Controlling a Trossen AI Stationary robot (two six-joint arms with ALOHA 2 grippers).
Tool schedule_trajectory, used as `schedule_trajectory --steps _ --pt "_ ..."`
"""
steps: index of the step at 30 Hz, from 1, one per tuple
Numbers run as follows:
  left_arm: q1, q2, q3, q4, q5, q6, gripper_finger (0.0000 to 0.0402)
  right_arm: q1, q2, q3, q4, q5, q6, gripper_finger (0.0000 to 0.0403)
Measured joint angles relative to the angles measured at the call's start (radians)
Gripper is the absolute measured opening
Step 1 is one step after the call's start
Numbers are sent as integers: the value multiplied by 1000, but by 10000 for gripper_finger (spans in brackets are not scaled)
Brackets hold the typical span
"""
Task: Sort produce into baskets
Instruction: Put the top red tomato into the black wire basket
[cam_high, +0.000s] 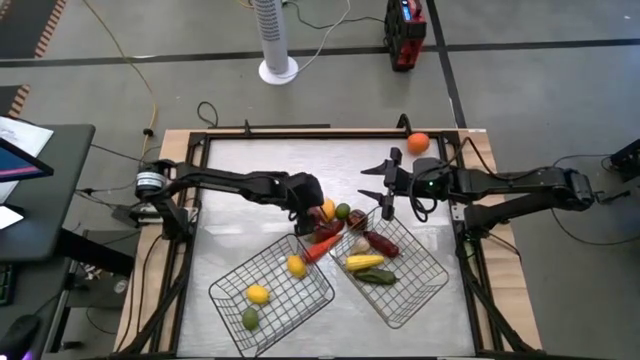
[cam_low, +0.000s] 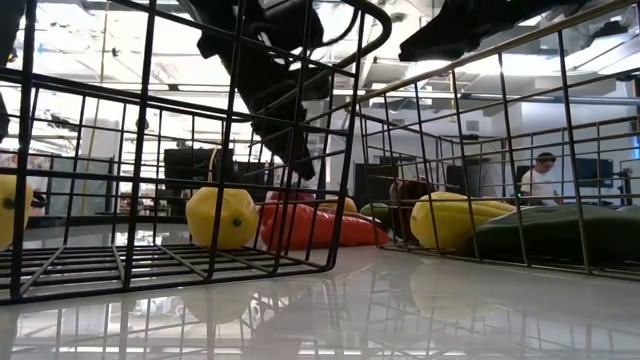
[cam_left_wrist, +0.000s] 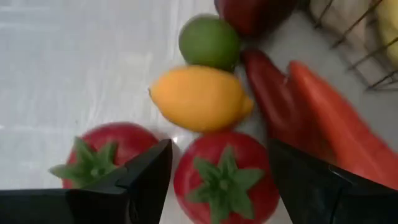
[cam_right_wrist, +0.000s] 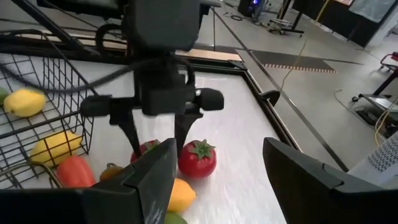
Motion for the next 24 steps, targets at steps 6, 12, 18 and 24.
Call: schedule_trajectory --steps 6,12,18,24 --pt "-36 21 24 -21 -45 71 264 4 0 0 -11 0 9 268" --pt "-37 21 24 -16 -45 72 291 10 0 0 -15 0 12 268" --pt "-37 21 24 -6 -39 85 320 10 0 0 -28 -1 21 268" --pt "-22 21 31 -29 -46 184 322 10 0 0 -23 0 21 268"
